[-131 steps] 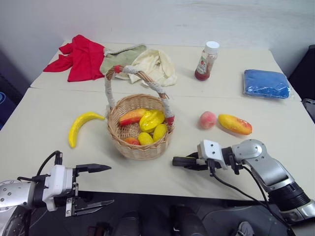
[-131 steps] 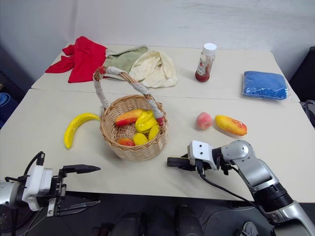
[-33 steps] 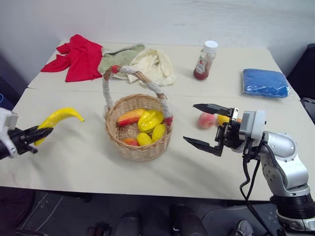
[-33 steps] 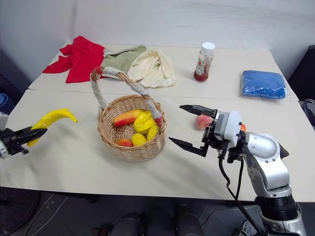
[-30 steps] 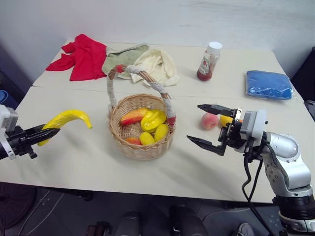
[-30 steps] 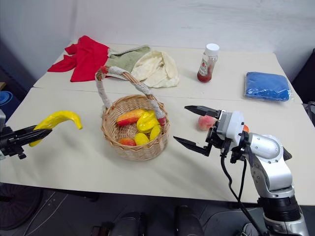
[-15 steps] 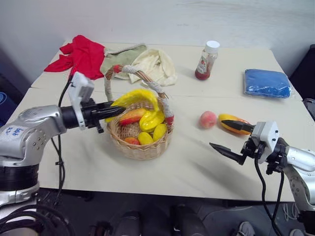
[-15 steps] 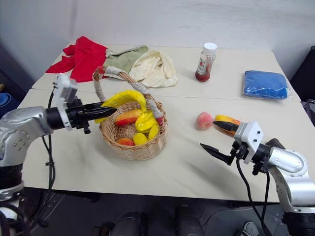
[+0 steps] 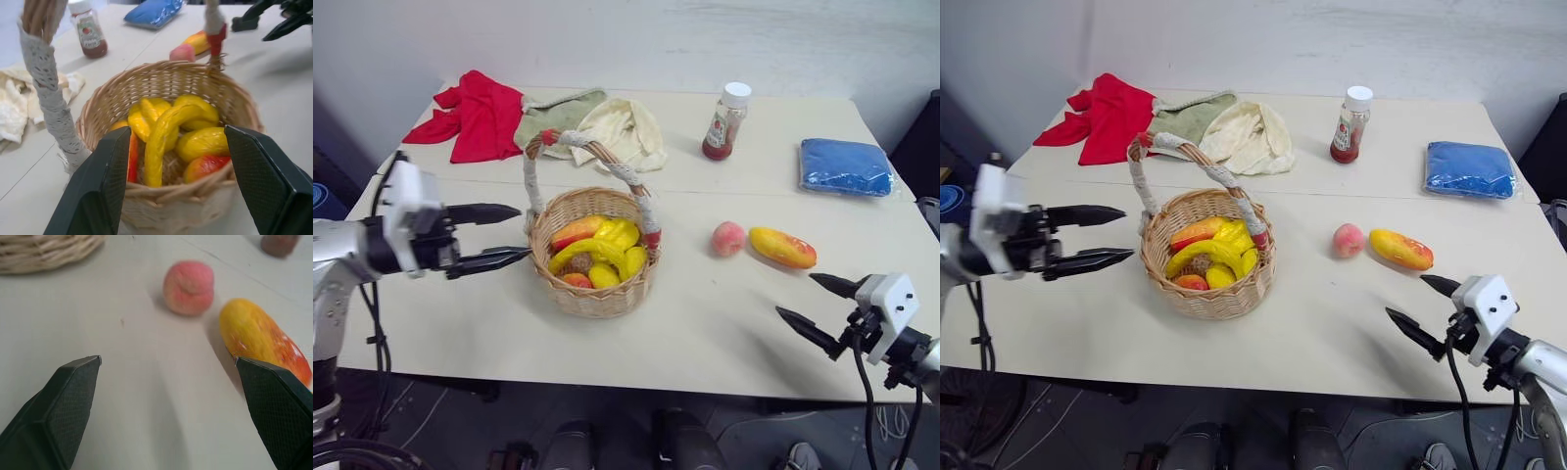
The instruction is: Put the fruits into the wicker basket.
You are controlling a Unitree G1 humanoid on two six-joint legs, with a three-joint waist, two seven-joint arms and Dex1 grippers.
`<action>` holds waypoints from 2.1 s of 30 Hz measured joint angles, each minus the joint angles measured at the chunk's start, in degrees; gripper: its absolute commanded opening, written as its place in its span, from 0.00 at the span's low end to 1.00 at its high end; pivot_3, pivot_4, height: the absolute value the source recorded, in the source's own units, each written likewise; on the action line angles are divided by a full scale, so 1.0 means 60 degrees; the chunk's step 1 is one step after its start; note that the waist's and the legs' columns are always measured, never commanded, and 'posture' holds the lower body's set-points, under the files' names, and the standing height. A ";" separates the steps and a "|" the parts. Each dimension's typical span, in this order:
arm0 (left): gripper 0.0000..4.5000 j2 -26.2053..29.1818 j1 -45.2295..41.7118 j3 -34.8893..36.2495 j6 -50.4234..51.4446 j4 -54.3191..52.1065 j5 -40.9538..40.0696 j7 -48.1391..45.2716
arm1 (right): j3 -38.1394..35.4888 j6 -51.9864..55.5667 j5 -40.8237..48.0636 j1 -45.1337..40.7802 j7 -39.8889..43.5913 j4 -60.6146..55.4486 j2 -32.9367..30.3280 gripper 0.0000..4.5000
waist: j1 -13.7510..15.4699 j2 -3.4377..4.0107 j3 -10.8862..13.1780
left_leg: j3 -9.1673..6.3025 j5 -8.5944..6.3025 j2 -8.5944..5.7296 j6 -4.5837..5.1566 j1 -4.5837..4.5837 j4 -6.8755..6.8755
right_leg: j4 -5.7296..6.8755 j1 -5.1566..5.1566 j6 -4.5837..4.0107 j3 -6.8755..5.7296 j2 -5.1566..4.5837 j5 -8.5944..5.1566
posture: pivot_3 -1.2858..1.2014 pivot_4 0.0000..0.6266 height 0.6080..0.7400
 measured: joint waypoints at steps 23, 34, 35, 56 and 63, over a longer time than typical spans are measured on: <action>0.94 -0.0469 0.1819 0.0843 -0.0454 -0.0218 -0.0287 -0.0148 | 0.4991 0.2118 -0.2468 -0.8797 -0.0030 0.5792 0.0632 1.00 | -0.0245 0.0003 0.0021 | 0.0027 -0.0003 0.0005 -0.0002 -0.0040 0.0016 | 0.0020 -0.0047 -0.0003 0.0014 -0.0011 0.0000 | 0.52 0.24 1.00; 0.95 -0.0472 0.2150 0.0983 -0.0266 -0.0640 -0.0525 0.0258 | 0.5222 0.1767 -0.2795 -0.9813 0.0896 0.7444 0.1361 0.54 | -0.0227 0.0004 0.0022 | 0.0025 -0.0005 0.0005 0.0000 -0.0039 0.0017 | 0.0020 -0.0045 -0.0003 0.0010 -0.0016 0.0000 | 0.52 0.24 1.00; 0.95 -0.0471 0.2158 0.0993 -0.0225 -0.0659 -0.0553 0.0281 | 0.5243 0.1758 -0.2840 -0.9851 0.1002 0.7483 0.1353 0.50 | -0.0228 0.0004 0.0022 | 0.0025 -0.0005 0.0006 0.0000 -0.0038 0.0017 | 0.0020 -0.0045 -0.0003 0.0010 -0.0016 0.0000 | 0.52 0.24 1.00; 0.95 -0.0804 0.2571 0.1566 0.0735 -0.1368 -0.1848 0.1252 | 0.4842 0.1518 -0.0245 -1.2907 0.4305 0.7820 0.4393 0.64 | -0.0437 0.0013 0.0027 | 0.0011 0.0012 0.0004 -0.0041 -0.0055 0.0005 | 0.0069 -0.0066 -0.0004 -0.0016 -0.0036 0.0000 | 0.52 0.24 1.00; 0.95 -0.0895 0.2648 0.1569 0.0649 -0.1372 -0.1792 0.1343 | 0.4919 0.0931 -0.0654 -1.3071 0.4520 0.9160 0.4714 0.99 | -0.0483 0.0013 0.0027 | 0.0028 0.0009 0.0006 -0.0051 -0.0058 -0.0009 | 0.0071 -0.0085 -0.0004 -0.0026 -0.0041 0.0000 | 0.52 0.24 1.00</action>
